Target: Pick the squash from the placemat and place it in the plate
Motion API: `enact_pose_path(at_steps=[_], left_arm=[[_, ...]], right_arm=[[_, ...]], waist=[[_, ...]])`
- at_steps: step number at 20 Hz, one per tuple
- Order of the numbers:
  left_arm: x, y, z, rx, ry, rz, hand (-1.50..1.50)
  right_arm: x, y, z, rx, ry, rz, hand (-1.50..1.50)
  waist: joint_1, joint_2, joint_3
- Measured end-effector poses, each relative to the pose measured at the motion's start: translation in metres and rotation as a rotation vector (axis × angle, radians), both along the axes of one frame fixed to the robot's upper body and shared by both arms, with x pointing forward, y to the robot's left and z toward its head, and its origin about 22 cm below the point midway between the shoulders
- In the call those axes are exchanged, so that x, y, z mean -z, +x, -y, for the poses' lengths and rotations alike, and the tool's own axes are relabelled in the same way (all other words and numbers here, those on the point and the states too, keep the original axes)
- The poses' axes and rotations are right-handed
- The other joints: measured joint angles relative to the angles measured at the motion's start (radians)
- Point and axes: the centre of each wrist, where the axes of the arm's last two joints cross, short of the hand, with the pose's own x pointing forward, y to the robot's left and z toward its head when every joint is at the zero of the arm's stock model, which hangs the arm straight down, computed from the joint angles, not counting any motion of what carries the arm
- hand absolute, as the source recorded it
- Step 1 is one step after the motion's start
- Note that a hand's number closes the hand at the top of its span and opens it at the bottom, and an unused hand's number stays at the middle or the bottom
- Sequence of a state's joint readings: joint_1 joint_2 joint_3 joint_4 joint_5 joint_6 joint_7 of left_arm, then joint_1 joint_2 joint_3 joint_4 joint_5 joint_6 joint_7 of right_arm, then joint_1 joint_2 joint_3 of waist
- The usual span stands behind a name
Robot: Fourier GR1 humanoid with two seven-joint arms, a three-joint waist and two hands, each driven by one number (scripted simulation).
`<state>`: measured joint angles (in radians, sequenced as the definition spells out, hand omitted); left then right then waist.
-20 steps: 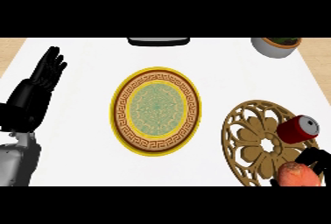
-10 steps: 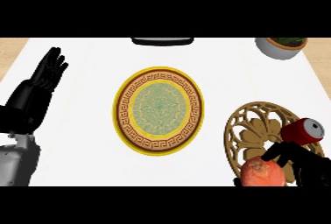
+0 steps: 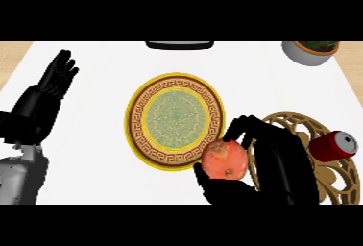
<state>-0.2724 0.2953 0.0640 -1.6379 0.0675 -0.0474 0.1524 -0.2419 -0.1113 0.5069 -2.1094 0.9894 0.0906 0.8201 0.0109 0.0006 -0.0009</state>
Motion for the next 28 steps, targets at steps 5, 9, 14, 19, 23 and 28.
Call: enact_pose_path(at_steps=[5,9,14,19,23,28], left_arm=[[-0.001,0.004,0.004,0.007,-0.001,0.004,0.00],[0.005,0.006,0.006,0.013,0.000,0.006,0.00],[0.005,0.007,0.004,0.017,-0.002,0.013,0.00],[0.000,0.007,0.003,0.033,0.001,0.013,0.00],[0.001,0.011,0.004,0.036,-0.001,0.020,0.00],[0.000,0.011,0.010,0.058,0.000,0.026,0.00]], right_arm=[[0.004,0.040,-0.043,-0.021,0.039,-0.033,1.50],[0.011,0.077,-0.067,-0.008,0.047,-0.067,1.50],[0.030,0.115,-0.094,0.019,0.008,-0.099,1.50],[0.054,0.142,-0.108,0.015,-0.044,-0.142,1.50],[0.071,0.157,-0.107,0.069,0.026,-0.178,-1.50],[0.085,0.169,-0.105,0.070,0.115,-0.211,-1.50]], waist=[[0.005,0.002,0.000],[0.009,0.004,0.000],[0.015,0.005,0.000],[0.025,0.007,0.001],[0.035,0.011,0.001],[0.058,0.016,0.001]])
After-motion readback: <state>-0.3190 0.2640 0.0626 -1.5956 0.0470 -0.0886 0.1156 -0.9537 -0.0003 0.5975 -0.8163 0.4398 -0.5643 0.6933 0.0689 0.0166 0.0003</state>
